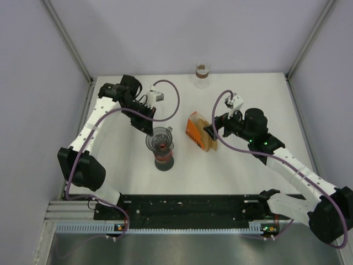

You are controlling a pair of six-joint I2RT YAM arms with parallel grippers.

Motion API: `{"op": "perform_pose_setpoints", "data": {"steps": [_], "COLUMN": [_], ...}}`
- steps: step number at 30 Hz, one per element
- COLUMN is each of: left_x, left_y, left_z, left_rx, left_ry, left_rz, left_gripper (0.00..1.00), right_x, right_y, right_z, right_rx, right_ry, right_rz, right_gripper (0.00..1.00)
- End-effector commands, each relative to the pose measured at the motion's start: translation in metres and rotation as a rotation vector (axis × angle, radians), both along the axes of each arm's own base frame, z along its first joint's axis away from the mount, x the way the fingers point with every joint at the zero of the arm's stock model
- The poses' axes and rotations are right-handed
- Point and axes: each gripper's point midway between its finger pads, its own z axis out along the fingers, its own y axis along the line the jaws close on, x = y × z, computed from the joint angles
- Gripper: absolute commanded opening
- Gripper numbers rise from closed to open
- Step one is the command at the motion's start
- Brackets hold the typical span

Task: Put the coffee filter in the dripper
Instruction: Place the coffee dripper in the dripper holder.

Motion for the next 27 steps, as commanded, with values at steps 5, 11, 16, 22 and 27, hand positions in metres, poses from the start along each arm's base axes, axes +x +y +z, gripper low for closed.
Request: {"op": "perform_pose_setpoints", "data": {"steps": [5,11,16,22,27], "left_x": [-0.042,-0.044,-0.046,-0.059,-0.066], "left_y": [0.006,0.01,0.013,0.01,0.011], "left_z": [0.006,0.017,0.021,0.025,0.022], "left_rx": [0.05,0.075,0.082,0.041,0.036], "left_ry": [0.158,0.136,0.117,0.12,0.125], "left_rz": [-0.042,-0.035,-0.025,-0.035,-0.051], "left_gripper": [0.0,0.0,0.0,0.0,0.0], "right_x": [0.005,0.005,0.005,0.005,0.005], "right_y": [-0.005,-0.005,-0.005,-0.005,-0.004], "right_z": [0.025,0.025,0.024,0.025,0.026], "right_rx": [0.009,0.008,0.008,0.008,0.011], "right_ry": [-0.073,-0.073,-0.073,-0.074,-0.076], "right_rz": [-0.021,-0.019,-0.019,-0.02,-0.016], "right_gripper": [0.99,0.99,0.99,0.99,0.99]}}
